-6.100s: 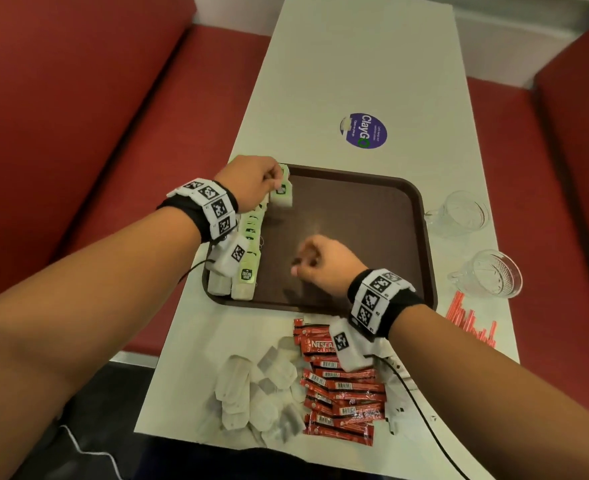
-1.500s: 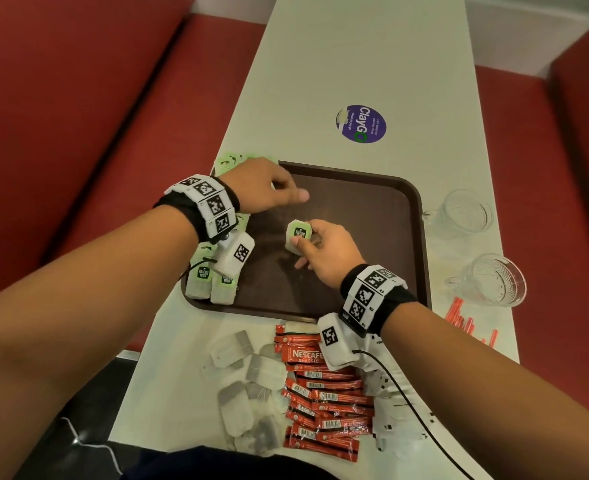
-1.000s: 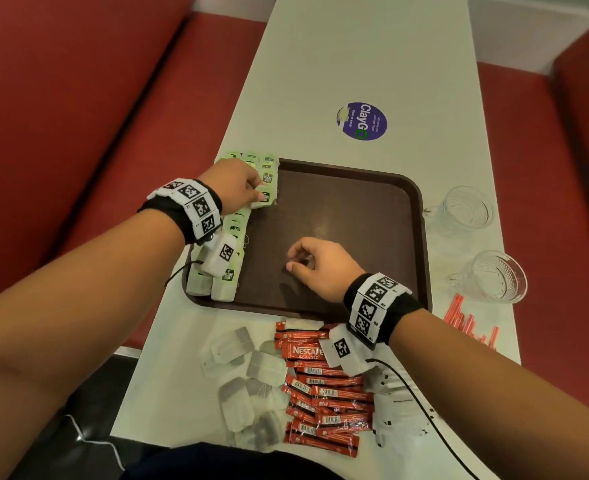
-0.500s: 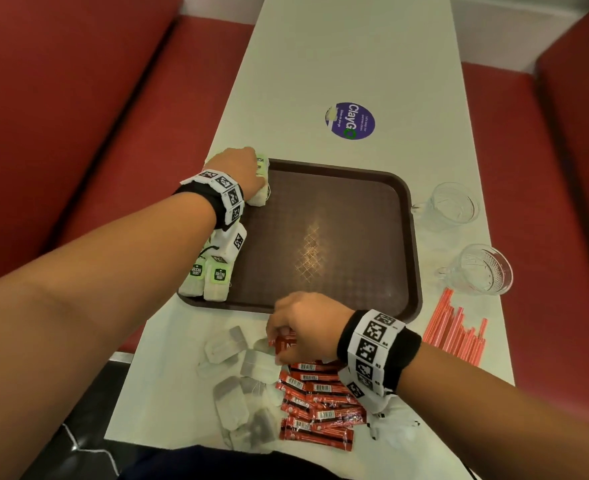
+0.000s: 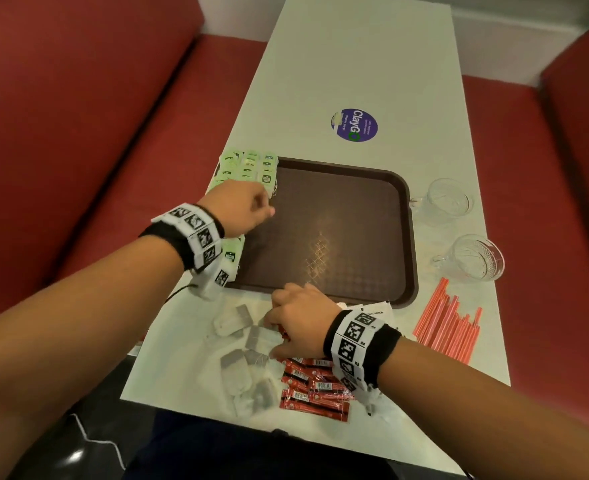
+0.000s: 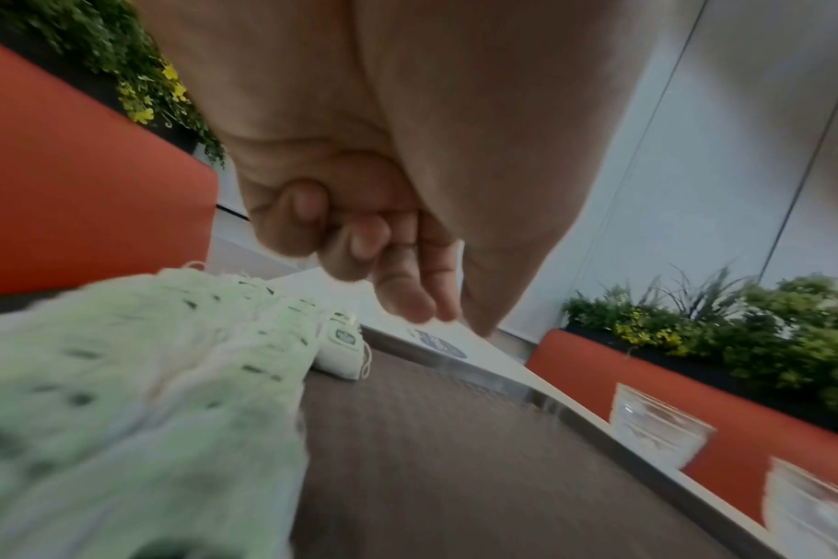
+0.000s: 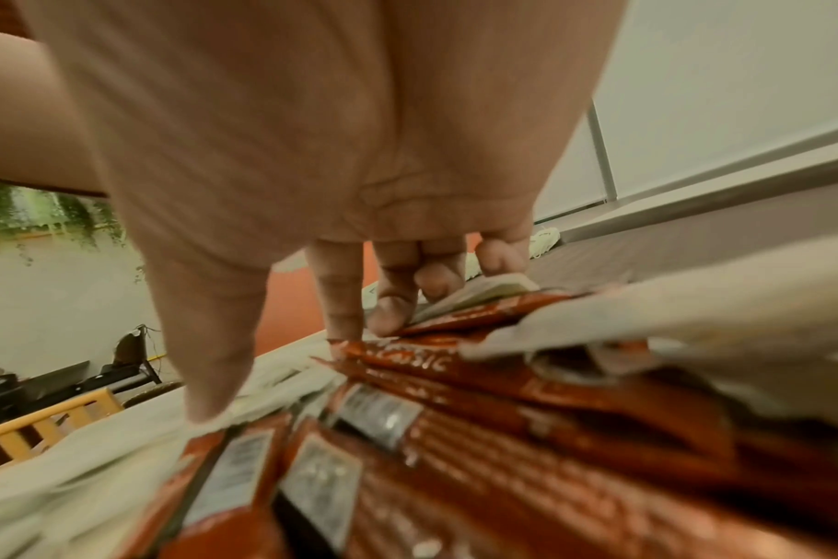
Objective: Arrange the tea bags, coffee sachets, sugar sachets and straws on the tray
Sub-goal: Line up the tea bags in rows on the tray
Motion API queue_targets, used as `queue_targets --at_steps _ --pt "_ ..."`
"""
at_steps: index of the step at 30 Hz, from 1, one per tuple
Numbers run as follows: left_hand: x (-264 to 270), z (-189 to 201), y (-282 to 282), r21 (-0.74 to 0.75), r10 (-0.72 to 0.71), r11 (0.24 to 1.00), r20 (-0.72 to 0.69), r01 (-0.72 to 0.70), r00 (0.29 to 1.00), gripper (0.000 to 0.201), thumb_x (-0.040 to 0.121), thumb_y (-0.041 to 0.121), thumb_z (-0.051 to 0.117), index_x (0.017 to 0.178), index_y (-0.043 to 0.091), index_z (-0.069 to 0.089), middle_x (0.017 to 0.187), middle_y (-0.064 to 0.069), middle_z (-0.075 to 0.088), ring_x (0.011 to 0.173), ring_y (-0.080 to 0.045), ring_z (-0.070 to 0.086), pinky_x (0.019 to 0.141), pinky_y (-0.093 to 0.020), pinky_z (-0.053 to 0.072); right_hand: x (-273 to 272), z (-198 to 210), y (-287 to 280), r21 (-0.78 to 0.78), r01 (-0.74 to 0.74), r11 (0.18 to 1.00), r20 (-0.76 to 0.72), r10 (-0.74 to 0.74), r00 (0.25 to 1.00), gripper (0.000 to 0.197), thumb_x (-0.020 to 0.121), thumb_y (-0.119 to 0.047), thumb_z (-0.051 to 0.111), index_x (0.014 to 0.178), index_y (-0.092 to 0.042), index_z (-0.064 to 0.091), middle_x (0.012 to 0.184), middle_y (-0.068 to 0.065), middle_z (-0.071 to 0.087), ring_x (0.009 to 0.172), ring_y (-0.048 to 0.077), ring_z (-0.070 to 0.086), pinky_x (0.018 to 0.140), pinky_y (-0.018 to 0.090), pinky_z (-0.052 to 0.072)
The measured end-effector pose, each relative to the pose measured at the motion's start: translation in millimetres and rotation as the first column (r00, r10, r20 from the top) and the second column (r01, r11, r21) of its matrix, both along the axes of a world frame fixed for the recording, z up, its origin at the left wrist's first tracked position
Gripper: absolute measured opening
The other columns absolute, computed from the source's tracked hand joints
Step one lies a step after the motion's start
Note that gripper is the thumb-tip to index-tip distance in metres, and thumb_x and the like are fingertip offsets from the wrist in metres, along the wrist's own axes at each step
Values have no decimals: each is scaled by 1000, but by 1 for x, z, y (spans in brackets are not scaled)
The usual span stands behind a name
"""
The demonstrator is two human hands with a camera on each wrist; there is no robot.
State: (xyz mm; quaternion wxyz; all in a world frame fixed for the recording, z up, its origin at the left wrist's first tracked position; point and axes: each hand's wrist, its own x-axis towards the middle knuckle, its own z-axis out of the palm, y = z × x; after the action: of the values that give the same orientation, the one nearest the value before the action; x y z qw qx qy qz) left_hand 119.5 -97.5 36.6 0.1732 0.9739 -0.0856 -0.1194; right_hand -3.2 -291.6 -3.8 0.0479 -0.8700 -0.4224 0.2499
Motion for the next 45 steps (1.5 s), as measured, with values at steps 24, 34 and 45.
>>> queue_targets --at_steps 24,34,45 --pt "-153 -35 37 26 -58 997 -243 67 968 21 81 34 76 95 35 61 93 14 62 75 -3 53 62 -14 34 -1 9 16 26 60 998 -33 -59 998 12 92 -37 60 90 -25 63 97 -5 63 102 22 52 93 41 40" --pt "-127 -13 39 -69 -91 994 -31 88 995 12 89 28 70 96 38 73 91 14 65 79 0 55 76 -27 46 16 19 6 384 320 866 -151 -283 947 36 73 -24 60 55 -17 30 90 1 71 78 23 59 72 30 47" --pt "-88 20 12 -193 -139 968 113 159 984 6 92 28 68 94 32 71 86 13 67 76 -4 55 73 -28 46 45 28 5 450 515 730 -311 -412 856 27 92 -31 65 109 -18 48 86 -3 59 70 15 56 59 27 41"
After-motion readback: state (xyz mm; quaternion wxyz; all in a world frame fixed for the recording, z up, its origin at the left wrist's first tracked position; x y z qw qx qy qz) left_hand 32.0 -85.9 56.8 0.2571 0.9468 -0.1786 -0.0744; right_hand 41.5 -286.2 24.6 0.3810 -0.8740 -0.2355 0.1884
